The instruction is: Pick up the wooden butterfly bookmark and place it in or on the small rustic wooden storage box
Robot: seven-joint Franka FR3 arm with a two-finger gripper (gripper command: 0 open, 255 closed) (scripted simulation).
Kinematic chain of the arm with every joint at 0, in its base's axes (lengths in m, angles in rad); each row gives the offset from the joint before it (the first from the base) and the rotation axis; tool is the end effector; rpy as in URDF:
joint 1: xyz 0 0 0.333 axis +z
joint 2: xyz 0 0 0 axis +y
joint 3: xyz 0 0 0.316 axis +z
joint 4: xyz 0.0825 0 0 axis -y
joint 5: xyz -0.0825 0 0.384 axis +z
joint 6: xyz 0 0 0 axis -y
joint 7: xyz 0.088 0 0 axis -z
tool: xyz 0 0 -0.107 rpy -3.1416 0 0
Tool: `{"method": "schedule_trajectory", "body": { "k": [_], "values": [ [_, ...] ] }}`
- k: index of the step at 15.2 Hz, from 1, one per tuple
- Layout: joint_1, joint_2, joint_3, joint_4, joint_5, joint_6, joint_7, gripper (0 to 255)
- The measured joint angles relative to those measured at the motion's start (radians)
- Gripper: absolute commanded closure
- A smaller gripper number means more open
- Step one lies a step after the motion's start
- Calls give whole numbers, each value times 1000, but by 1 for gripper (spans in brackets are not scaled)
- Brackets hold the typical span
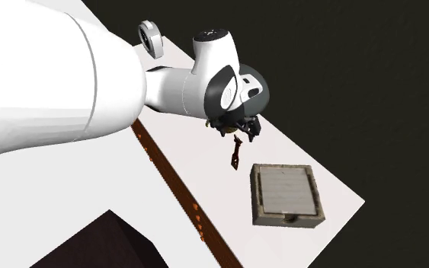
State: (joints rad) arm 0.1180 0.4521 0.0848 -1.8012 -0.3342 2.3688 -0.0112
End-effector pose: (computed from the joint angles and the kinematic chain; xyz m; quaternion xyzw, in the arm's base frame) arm 0.6506 0.1251 0.3082 0.9699 0.2116 0.0690 0.0987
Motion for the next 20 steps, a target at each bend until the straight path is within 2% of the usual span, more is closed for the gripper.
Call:
{"method": "schedule_trajectory", "body": {
  "k": [6, 11, 12, 20],
  "values": [
    [-2, 51, -10, 4, -15, 48, 8, 0],
    [-1, 56, -11, 7, -16, 51, 9, 0],
    [-1, 56, -11, 7, -16, 51, 9, 255],
    [0, 56, -10, 9, -15, 51, 10, 255]
  ]
}}
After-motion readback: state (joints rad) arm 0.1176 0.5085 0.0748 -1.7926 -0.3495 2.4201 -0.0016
